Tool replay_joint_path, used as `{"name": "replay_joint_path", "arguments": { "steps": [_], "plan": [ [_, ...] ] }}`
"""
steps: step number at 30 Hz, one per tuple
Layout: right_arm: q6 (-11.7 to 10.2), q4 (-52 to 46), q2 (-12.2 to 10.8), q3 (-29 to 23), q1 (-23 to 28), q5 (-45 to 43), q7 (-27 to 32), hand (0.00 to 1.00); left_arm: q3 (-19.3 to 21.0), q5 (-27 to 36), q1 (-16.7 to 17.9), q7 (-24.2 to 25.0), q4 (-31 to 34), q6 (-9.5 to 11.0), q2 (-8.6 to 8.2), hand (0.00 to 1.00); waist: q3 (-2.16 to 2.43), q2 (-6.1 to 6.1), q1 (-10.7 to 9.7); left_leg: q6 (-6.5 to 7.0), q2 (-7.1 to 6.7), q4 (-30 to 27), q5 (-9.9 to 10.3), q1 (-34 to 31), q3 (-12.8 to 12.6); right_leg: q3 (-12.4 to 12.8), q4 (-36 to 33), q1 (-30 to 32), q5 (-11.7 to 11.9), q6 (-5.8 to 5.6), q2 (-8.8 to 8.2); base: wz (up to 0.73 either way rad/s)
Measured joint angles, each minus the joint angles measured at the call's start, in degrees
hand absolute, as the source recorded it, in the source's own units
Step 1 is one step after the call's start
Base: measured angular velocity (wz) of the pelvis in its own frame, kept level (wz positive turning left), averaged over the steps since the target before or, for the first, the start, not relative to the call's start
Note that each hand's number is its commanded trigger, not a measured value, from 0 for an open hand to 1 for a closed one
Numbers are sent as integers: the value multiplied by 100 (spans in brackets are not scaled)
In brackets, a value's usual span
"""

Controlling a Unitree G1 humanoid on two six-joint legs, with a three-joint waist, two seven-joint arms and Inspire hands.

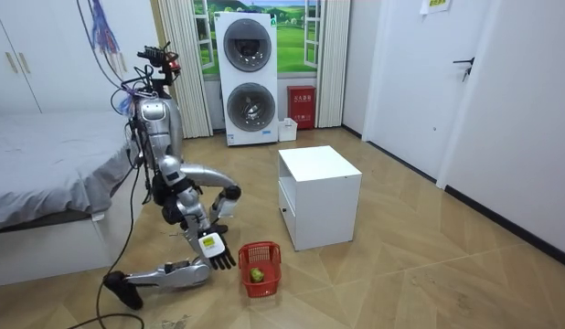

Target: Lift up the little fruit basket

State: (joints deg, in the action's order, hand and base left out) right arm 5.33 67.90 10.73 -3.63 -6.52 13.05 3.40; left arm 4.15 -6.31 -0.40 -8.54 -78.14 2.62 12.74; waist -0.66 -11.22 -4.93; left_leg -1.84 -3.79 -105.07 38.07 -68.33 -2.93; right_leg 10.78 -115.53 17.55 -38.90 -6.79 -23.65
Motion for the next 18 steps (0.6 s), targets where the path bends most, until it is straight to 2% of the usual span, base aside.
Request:
{"name": "replay_joint_path", "arguments": {
  "steps": [3, 5, 6, 7, 8, 9, 10, 11, 12, 14, 18],
  "plan": [
    [-11, -287, 1, 7, -5, -93, 160, 0, 0, 10, 64, -20, -4, 47, 0, 0, -16, -26, 5, -124, -22, -244, -65, -2, 254, 36, -232, -39, -135, 72, 20, -29],
    [-15, -690, 0, 50, -9, -115, 246, 0, -121, 148, 147, -61, -19, 48, 29, 0, -40, -66, -24, -242, -110, -679, -164, -30, 491, 132, -448, -281, -303, 109, 111, -34],
    [-26, -784, 56, 104, -34, -112, 282, 0, -160, 213, 125, -74, -36, 54, -62, 0, -83, 22, -4, -173, -87, -851, -249, -80, 582, 94, -473, -293, -284, 99, 205, -29],
    [-32, -979, 65, 127, -43, -111, 382, 0, -241, 237, 111, -51, -73, 127, -120, 0, -83, 55, -3, -91, -247, -946, -415, -253, 622, 104, -435, -371, -287, 94, 215, 5],
    [-40, -1158, 130, 109, -32, -111, 428, 0, -337, 241, -40, 12, -149, 232, -148, 0, -88, 25, -30, -19, -503, -483, -306, -491, 248, 24, -364, -359, -288, 84, 48, 28],
    [-44, -1219, 186, 97, -48, -134, 471, 0, -375, 241, -105, 43, -168, 285, -160, 0, -81, 60, -32, -51, -562, -222, -251, -601, 102, -23, -334, -342, -295, 67, 15, 18],
    [-56, -1241, 143, 60, -146, -277, 541, 0, -388, 240, -171, 26, -165, 346, -120, 0, -65, 68, 39, -137, -608, -181, -258, -645, 76, 39, -276, -261, -298, 67, -32, -5],
    [-115, -1252, 21, 57, -180, -473, 560, 0, -389, 240, -122, -41, -180, 366, -45, 0, -13, 27, -2, -57, -593, -189, -187, -580, 55, 6, -129, -372, -297, 52, -20, -14],
    [-165, -1253, -6, 58, -190, -535, 560, 0, -389, 241, -124, -104, -184, 368, -27, 0, -1, 20, -27, -36, -585, -187, -163, -547, 55, 6, -68, -414, -288, 34, -21, 0],
    [-215, -1253, 8, 57, -326, -591, 580, 0, -390, 239, -117, -291, -175, 393, -8, 0, -2, 22, -68, -22, -581, -174, -149, -453, 50, 4, 27, -483, -279, 21, -17, -3],
    [-266, -1258, 18, 56, -344, -593, 642, 0, -471, 240, -100, -339, -190, 391, -34, 0, -5, 55, -101, -47, -578, -208, -161, -389, 51, 35, -106, -531, -295, 48, -16, -5]
  ]
}}
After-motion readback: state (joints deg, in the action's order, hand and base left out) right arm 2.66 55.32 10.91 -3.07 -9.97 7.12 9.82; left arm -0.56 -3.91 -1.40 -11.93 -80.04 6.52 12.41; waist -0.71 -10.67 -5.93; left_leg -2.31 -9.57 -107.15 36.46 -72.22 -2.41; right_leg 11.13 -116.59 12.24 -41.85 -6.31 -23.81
